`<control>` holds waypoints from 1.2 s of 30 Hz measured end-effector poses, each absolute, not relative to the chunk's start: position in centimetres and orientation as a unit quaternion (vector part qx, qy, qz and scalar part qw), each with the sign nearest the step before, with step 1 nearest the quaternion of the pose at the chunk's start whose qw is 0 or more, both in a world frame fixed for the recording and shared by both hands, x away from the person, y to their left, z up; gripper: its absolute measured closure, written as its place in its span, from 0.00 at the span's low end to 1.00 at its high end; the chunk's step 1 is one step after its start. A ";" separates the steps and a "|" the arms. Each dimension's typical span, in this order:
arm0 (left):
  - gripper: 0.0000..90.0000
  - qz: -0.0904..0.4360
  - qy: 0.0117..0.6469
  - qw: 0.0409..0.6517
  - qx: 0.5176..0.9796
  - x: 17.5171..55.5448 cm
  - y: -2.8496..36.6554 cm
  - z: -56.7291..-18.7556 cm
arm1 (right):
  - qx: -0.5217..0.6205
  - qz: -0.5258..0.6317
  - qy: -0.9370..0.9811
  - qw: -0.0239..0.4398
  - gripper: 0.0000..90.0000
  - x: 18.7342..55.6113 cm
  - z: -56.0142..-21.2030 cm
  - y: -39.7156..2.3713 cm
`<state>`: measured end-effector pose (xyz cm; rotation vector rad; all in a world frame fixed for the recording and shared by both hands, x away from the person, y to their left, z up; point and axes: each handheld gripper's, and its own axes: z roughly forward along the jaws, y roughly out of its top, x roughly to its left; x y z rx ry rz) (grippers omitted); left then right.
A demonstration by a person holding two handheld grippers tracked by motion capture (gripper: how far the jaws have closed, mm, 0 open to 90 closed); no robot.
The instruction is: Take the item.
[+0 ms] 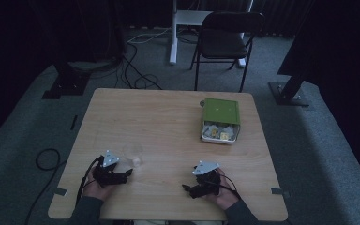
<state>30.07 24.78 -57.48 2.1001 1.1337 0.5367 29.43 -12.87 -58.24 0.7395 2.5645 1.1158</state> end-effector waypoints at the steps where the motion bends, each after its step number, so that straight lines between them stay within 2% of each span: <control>1: 0.22 0.206 0.436 0.341 0.807 30.1 24.8 -57.5 | 0.253 0.382 0.880 0.125 0.13 29.4 -58.2 -12.8; 26: 0.22 0.207 0.436 0.340 0.807 30.1 24.8 -57.5 | 0.256 0.363 0.888 0.122 0.15 29.5 -57.8 -12.7; 30: 0.17 0.208 0.445 0.335 0.804 30.1 24.8 -57.5 | 0.271 0.355 0.883 0.148 0.17 29.4 -57.2 -13.0; 34: 0.17 0.208 0.445 0.335 0.804 30.1 24.8 -57.5 | 0.283 0.369 0.873 0.149 0.17 29.7 -56.5 -13.8; 36: 0.17 0.208 0.445 0.335 0.804 30.1 24.8 -57.5 | 0.297 0.376 0.864 0.154 0.22 29.9 -56.1 -14.6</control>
